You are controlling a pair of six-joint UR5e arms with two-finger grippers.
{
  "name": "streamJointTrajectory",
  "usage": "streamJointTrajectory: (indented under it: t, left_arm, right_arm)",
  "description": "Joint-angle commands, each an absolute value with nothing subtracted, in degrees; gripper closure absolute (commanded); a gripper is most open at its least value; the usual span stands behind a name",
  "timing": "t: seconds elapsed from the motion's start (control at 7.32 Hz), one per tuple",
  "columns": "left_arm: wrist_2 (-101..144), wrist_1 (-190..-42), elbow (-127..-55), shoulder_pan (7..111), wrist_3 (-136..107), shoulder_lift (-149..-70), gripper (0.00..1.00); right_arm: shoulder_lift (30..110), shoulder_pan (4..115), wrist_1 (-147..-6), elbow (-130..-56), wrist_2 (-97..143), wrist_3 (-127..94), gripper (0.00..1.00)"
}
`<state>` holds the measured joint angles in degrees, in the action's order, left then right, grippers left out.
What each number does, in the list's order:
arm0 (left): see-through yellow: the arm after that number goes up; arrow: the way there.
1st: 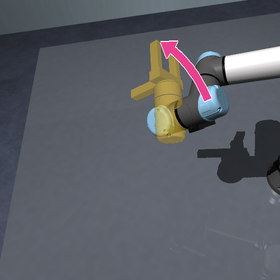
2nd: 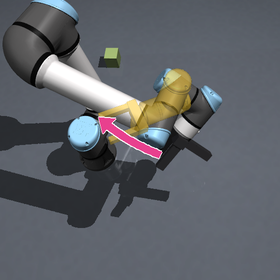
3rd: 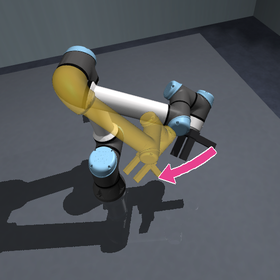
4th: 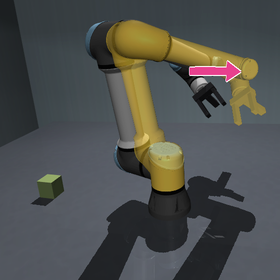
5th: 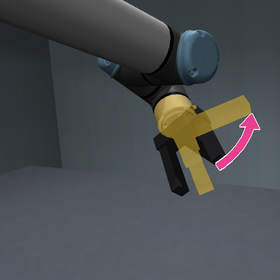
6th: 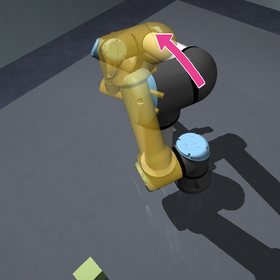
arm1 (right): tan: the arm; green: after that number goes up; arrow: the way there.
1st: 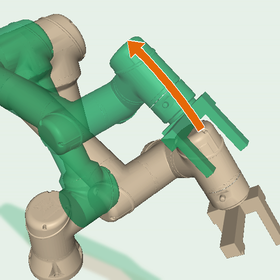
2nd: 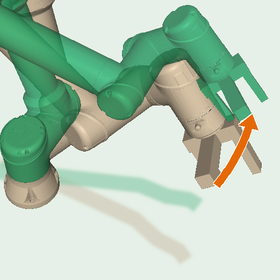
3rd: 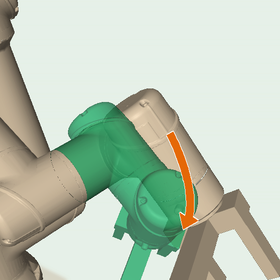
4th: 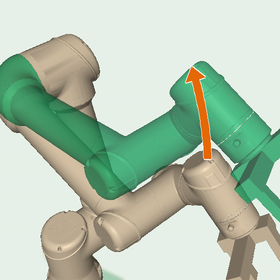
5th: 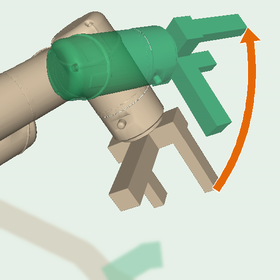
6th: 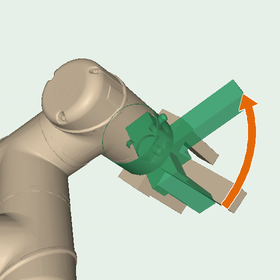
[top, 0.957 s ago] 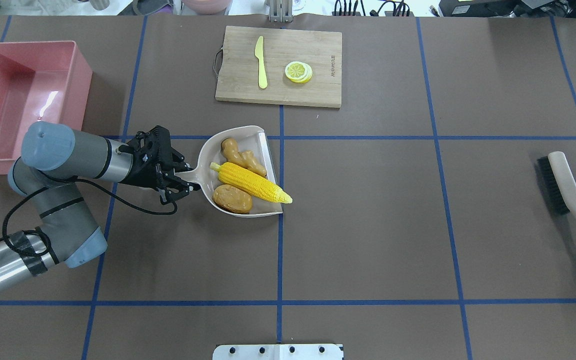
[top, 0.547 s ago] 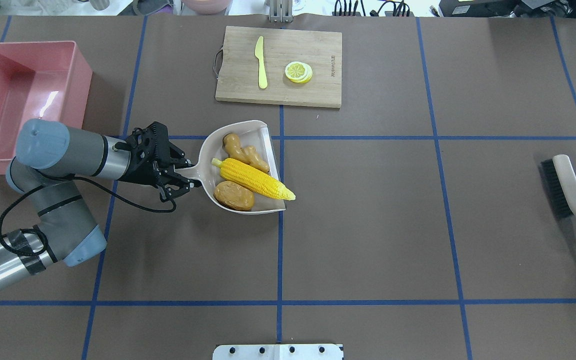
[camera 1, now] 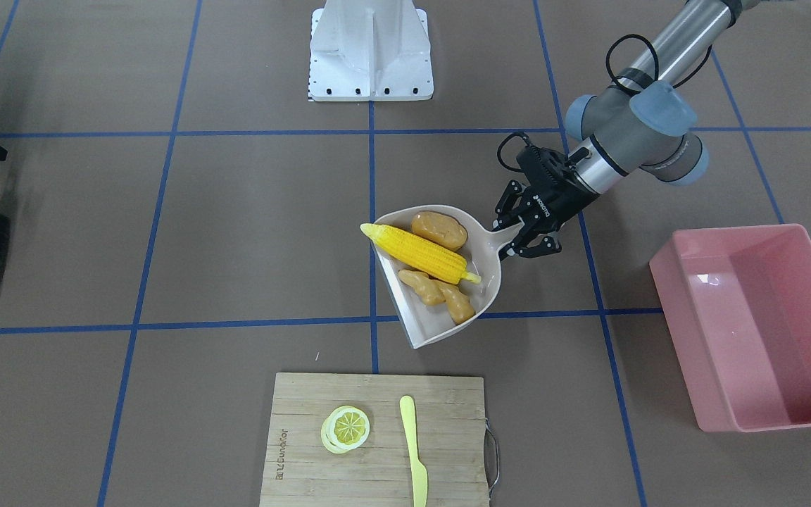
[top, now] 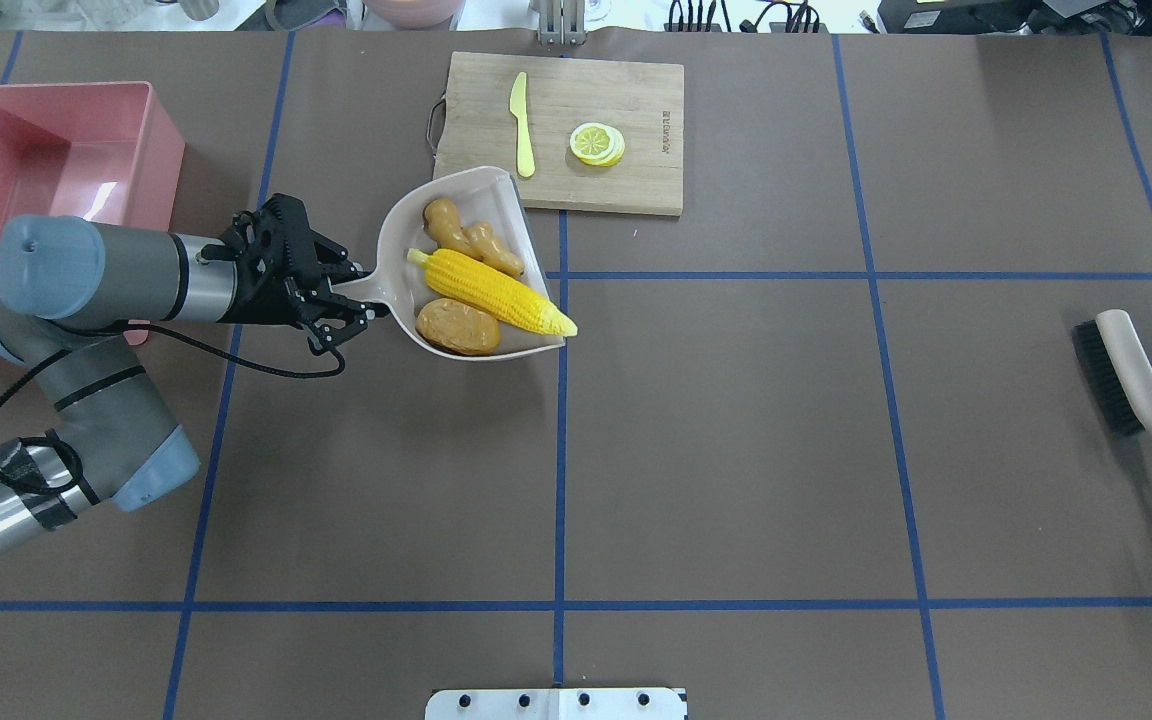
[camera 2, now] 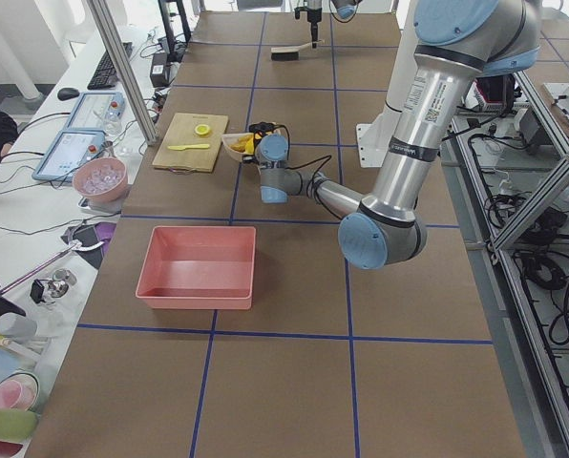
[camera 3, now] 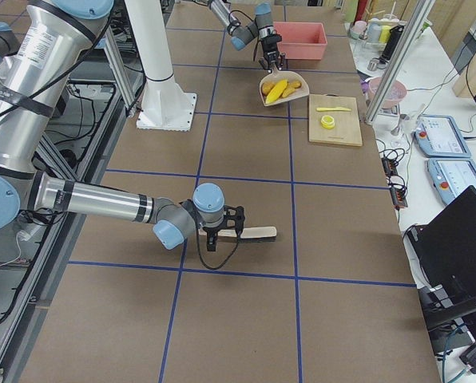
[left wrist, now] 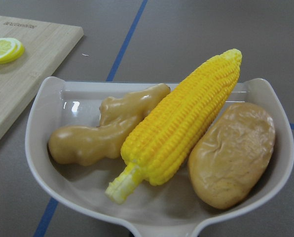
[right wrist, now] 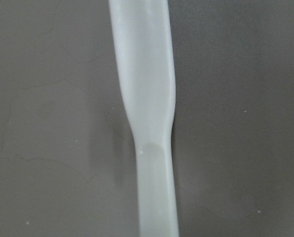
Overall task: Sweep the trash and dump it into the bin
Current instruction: 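Lift the loaded dustpan with the left gripper over the pink bin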
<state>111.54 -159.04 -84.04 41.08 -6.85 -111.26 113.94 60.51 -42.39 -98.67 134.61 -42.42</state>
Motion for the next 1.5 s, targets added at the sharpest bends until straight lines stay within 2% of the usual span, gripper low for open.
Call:
streamJointTrajectory:
  t: [0.0, 0.14, 0.27, 0.55, 0.82, 1.37]
  left_arm:
    - [108.46, -160.39, -84.46, 41.66, -14.76, -110.75, 1.0]
    - [106.19, -160.4, -85.07, 41.83, -15.2, -110.31, 1.0]
    - [100.08, -160.4, -85.43, 41.92, -15.47, -110.22, 1.0]
    - [92.74, -160.14, -86.48, 43.14, -26.21, -110.21, 1.0]
    - [89.58, -159.17, -86.48, 44.03, -35.36, -109.78, 1.0]
    - [89.47, -157.85, -87.62, 47.28, -55.82, -107.77, 1.0]
  right_arm:
    - [112.42, 64.15, -43.5, -99.49, 137.28, -42.1, 0.0]
    - [112.5, 65.55, -44.2, -99.14, 136.41, -37.84, 0.0]
    - [110.93, 70.87, -51.87, -99.58, 136.75, -28.74, 0.0]
    - [104.89, 84.31, -76.94, -100.45, 137.2, -4.15, 0.0]
    - [99.43, 91.55, -92.83, -99.76, 133.97, 11.91, 0.0]
    - [98.7, 94.66, -97.21, -100.2, 132.28, 12.84, 0.0]
